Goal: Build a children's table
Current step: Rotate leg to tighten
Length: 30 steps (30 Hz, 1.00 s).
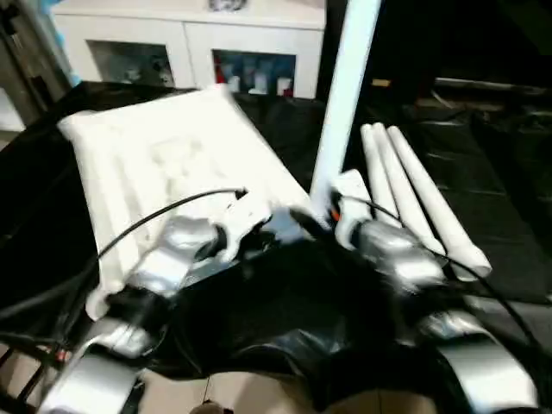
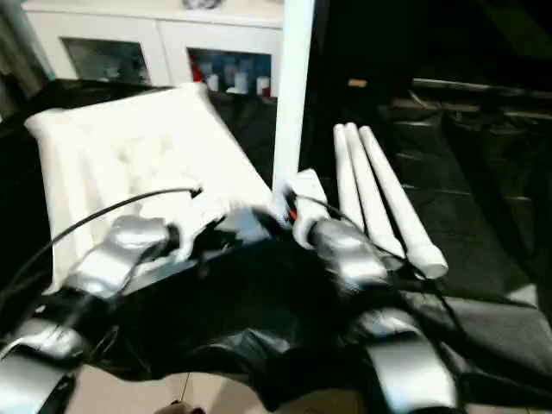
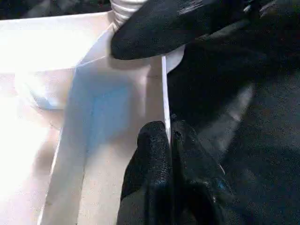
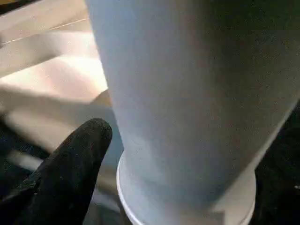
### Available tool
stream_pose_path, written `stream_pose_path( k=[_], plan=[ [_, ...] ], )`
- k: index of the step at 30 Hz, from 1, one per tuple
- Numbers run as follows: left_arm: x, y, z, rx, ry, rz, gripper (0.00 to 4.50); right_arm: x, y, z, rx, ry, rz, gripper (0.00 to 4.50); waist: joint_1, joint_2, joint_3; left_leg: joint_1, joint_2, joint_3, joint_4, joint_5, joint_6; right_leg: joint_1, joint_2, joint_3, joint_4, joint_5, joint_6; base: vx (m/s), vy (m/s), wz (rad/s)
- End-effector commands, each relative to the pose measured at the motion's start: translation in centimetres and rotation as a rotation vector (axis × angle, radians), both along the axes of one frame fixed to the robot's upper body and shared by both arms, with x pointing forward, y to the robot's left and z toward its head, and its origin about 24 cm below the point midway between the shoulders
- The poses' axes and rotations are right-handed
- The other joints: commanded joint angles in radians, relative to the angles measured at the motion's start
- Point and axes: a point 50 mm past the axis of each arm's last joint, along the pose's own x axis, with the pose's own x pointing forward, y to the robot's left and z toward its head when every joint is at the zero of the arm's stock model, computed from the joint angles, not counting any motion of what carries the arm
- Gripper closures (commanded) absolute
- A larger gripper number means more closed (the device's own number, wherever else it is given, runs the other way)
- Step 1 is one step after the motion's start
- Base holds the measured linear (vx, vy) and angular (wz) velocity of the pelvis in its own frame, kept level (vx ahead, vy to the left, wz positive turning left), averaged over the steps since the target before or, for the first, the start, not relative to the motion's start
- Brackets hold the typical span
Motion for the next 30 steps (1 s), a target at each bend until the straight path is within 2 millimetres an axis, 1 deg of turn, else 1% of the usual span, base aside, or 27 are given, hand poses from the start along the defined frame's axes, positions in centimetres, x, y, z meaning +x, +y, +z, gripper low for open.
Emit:
stream_pose_path(
  k=[1,3,4,6,7,8,9,10,11,12,14,15,18,20,21,23,24,27,28,29,30],
  plan=[
    [-1.1,-1.8,0.0,-0.064,0.017,-0.136,4.5,-0.9,1.2,0.5,0.023,0.012,0.172,0.46,0.005,-0.009,-0.063,0.01,0.048,-0.014,-0.064,-0.125,0.08,0.045,-0.08,0.043,-0.066,0.001,-0.251,0.0,0.0,0.0],
    [-1.3,-1.5,0.0,-0.066,0.016,-0.161,4.5,-1.2,0.5,0.6,0.012,0.012,0.21,0.46,0.007,-0.009,-0.062,0.011,0.048,-0.012,-0.064,-0.141,0.078,0.041,-0.082,0.043,-0.069,-0.029,-0.256,0.0,0.0,0.0],
    [-1.5,-1.0,0.0,-0.054,0.023,-0.173,4.5,-1.6,-0.3,0.7,-0.001,0.032,0.257,0.46,0.008,-0.008,-0.061,0.012,0.049,-0.013,-0.065,-0.15,0.074,0.04,-0.083,0.043,-0.071,-0.049,-0.254,0.0,0.0,0.0],
    [-1.6,-0.7,0.0,-0.052,0.029,-0.188,4.5,-2.0,-0.9,0.9,-0.009,0.045,0.29,0.46,0.015,-0.011,-0.061,0.014,0.048,-0.012,-0.065,-0.159,0.064,0.042,-0.081,0.044,-0.075,-0.086,-0.241,0.0,0.0,0.0],
    [-1.7,-0.5,0.0,-0.052,0.033,-0.193,4.5,-2.2,-1.2,1.0,-0.011,0.048,0.304,0.46,0.016,-0.01,-0.061,0.013,0.048,-0.012,-0.064,-0.158,0.064,0.04,-0.083,0.045,-0.074,-0.088,-0.241,0.0,0.0,0.0],
    [-1.7,-0.4,0.0,-0.052,0.034,-0.197,4.5,-2.3,-1.4,1.1,-0.013,0.052,0.316,0.46,0.018,-0.011,-0.061,0.014,0.048,-0.012,-0.065,-0.154,0.062,0.04,-0.083,0.046,-0.075,-0.093,-0.236,0.0,0.0,0.0],
    [-1.8,-0.2,0.1,-0.053,0.04,-0.207,4.5,-2.6,-1.7,1.2,-0.016,0.063,0.341,0.61,0.021,-0.011,-0.062,0.015,0.049,-0.012,-0.065,-0.15,0.061,0.038,-0.083,0.046,-0.075,-0.093,-0.235,0.0,0.0,0.0],
    [-1.8,-0.2,0.1,-0.053,0.04,-0.207,4.5,-2.6,-1.7,1.2,-0.016,0.063,0.341,0.61,0.023,-0.011,-0.061,0.014,0.048,-0.012,-0.065,-0.145,0.061,0.04,-0.082,0.046,-0.075,-0.088,-0.234,0.0,0.0,0.0],
    [-2.0,-0.1,0.1,-0.053,0.049,-0.221,4.5,-2.9,-1.9,1.4,-0.017,0.072,0.365,0.78,0.022,-0.011,-0.063,0.014,0.049,-0.012,-0.065,-0.138,0.063,0.038,-0.081,0.045,-0.072,-0.072,-0.237,0.0,0.0,0.0],
    [-2.0,0.0,0.1,-0.053,0.052,-0.226,4.5,-3.0,-1.9,1.4,-0.018,0.076,0.371,0.78,0.023,-0.011,-0.063,0.015,0.049,-0.012,-0.064,-0.138,0.063,0.038,-0.081,0.045,-0.072,-0.069,-0.238,0.0,0.0,0.0],
    [-2.2,0.1,0.1,-0.05,0.062,-0.238,4.5,-3.1,-1.9,1.4,-0.02,0.08,0.381,0.97,0.023,-0.01,-0.063,0.014,0.049,-0.011,-0.064,-0.131,0.064,0.037,-0.082,0.044,-0.07,-0.059,-0.242,0.0,0.0,0.0],
    [-2.2,0.1,0.0,-0.048,0.065,-0.244,4.5,-3.2,-1.9,1.5,-0.023,0.083,0.386,1.05,0.024,-0.008,-0.062,0.014,0.048,-0.012,-0.064,-0.136,0.061,0.037,-0.082,0.044,-0.071,-0.065,-0.242,0.0,0.0,0.0],
    [-2.3,0.2,0.0,-0.046,0.067,-0.246,4.5,-3.3,-1.7,1.4,-0.027,0.091,0.391,1.25,0.023,-0.01,-0.062,0.015,0.048,-0.012,-0.065,-0.148,0.052,0.037,-0.082,0.045,-0.074,-0.085,-0.24,0.0,0.0,0.0],
    [-2.2,0.2,-0.1,-0.043,0.067,-0.243,4.5,-3.3,-1.5,1.4,-0.027,0.095,0.39,1.39,0.023,-0.009,-0.063,0.015,0.048,-0.012,-0.065,-0.144,0.05,0.037,-0.082,0.045,-0.073,-0.08,-0.24,0.0,0.0,0.0],
    [-2.2,0.2,-0.1,-0.043,0.066,-0.241,4.5,-3.3,-1.5,1.3,-0.028,0.096,0.387,1.51,0.023,-0.009,-0.063,0.015,0.048,-0.012,-0.065,-0.142,0.05,0.037,-0.082,0.045,-0.072,-0.076,-0.241,0.0,0.0,0.0],
    [-2.2,0.1,-0.1,-0.044,0.066,-0.235,4.5,-3.4,-1.4,1.2,-0.029,0.098,0.383,1.51,0.023,-0.009,-0.063,0.015,0.047,-0.012,-0.064,-0.138,0.051,0.038,-0.082,0.045,-0.071,-0.066,-0.242,0.0,0.0,0.0],
    [-2.2,0.0,-0.1,-0.046,0.064,-0.225,4.5,-3.4,-1.3,1.0,-0.028,0.096,0.37,1.59,0.023,-0.007,-0.063,0.015,0.047,-0.012,-0.065,-0.141,0.05,0.037,-0.082,0.045,-0.072,-0.07,-0.242,0.0,0.0,0.0],
    [-1.7,-0.3,-0.1,-0.058,0.057,-0.172,4.5,-3.2,-0.9,0.5,-0.015,0.09,0.299,1.7,0.02,-0.008,-0.061,0.016,0.048,-0.013,-0.067,-0.151,0.04,0.036,-0.082,0.045,-0.074,-0.086,-0.239,0.0,0.0,0.0],
    [-1.4,-0.5,0.0,-0.064,0.05,-0.145,4.5,-3.0,-0.8,0.1,-0.015,0.089,0.254,1.7,0.018,-0.008,-0.06,0.017,0.046,-0.014,-0.068,-0.168,0.033,0.035,-0.083,0.046,-0.078,-0.115,-0.236,0.0,0.0,0.0],
    [-1.0,-0.7,0.0,-0.071,0.044,-0.113,4.5,-2.7,-0.6,-0.3,-0.021,0.085,0.185,1.71,0.017,-0.006,-0.058,0.018,0.046,-0.013,-0.069,-0.18,0.028,0.033,-0.084,0.047,-0.081,-0.135,-0.234,0.0,0.0,0.0],
    [-0.7,-1.0,0.1,-0.075,0.041,-0.085,4.5,-2.4,-0.4,-0.6,-0.027,0.082,0.129,1.71,0.014,-0.006,-0.054,0.02,0.045,-0.014,-0.072,-0.204,0.01,0.03,-0.086,0.048,-0.086,-0.19,-0.225,0.0,0.0,0.0]
  ],
)
